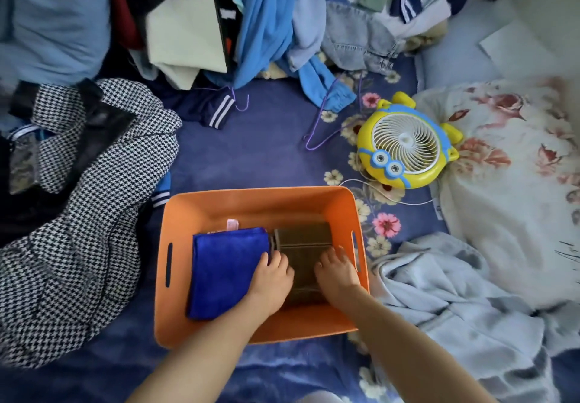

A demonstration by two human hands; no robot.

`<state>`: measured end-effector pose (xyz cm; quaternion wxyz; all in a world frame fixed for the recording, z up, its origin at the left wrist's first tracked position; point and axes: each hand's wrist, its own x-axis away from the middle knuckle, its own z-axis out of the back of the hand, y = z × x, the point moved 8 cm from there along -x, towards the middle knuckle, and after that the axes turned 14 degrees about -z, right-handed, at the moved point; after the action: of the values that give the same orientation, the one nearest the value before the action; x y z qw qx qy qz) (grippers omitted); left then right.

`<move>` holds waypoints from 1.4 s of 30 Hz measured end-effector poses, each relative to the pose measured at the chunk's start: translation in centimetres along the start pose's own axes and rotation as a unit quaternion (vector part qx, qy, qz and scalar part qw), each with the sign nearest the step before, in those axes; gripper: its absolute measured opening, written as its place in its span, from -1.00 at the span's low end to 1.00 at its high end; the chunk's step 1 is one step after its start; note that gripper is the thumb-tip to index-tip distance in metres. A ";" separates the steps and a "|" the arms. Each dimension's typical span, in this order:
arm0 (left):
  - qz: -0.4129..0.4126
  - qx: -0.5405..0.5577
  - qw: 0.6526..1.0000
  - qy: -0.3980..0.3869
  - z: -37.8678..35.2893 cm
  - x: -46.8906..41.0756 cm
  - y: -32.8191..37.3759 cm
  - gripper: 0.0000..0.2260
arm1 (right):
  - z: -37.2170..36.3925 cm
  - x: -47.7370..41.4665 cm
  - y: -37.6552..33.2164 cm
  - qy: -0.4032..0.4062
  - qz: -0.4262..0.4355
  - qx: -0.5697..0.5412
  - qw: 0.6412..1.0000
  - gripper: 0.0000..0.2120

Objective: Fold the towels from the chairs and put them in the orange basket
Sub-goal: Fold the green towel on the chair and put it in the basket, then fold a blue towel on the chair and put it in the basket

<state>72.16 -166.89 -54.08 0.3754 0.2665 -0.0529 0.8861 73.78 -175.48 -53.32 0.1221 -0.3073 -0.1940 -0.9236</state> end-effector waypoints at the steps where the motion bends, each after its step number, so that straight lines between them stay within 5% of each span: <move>1: 0.005 -0.002 1.000 0.004 0.7 0.6 -0.1 -0.61 | 0.7 0.8 0.3 0.014 -0.002 0.001 1.000 -0.61; 8: 0.041 -0.037 0.995 0.079 6.1 5.1 -0.8 -0.66 | 5.6 6.2 3.8 0.140 -0.074 0.012 0.987 -0.81; 11: 0.030 -0.066 0.985 0.157 8.7 6.2 -0.5 -0.71 | 5.7 7.9 6.3 0.171 -0.129 -0.022 0.977 -0.68; 14: 0.036 -0.084 0.978 0.185 12.5 7.3 0.4 -0.77 | 7.6 11.7 9.0 0.209 -0.175 -0.026 0.962 -0.75; 21: 0.019 -0.086 0.963 0.256 18.9 7.3 2.7 -0.66 | 8.8 16.9 14.1 0.259 -0.228 -0.090 0.934 -0.42; 32: 0.202 -0.122 0.914 0.331 24.6 15.5 3.5 -0.64 | 17.9 21.3 16.4 0.510 -0.078 -0.022 0.856 -0.59; 42: 0.477 -0.091 0.815 0.316 15.6 36.2 10.3 -0.69 | 22.0 27.9 3.4 0.615 0.180 -0.030 0.767 -0.62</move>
<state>50.89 -155.79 -21.16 -0.0761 -0.1227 -0.1320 0.9807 64.60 -171.96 -18.98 0.3702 0.2934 0.0092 -0.8813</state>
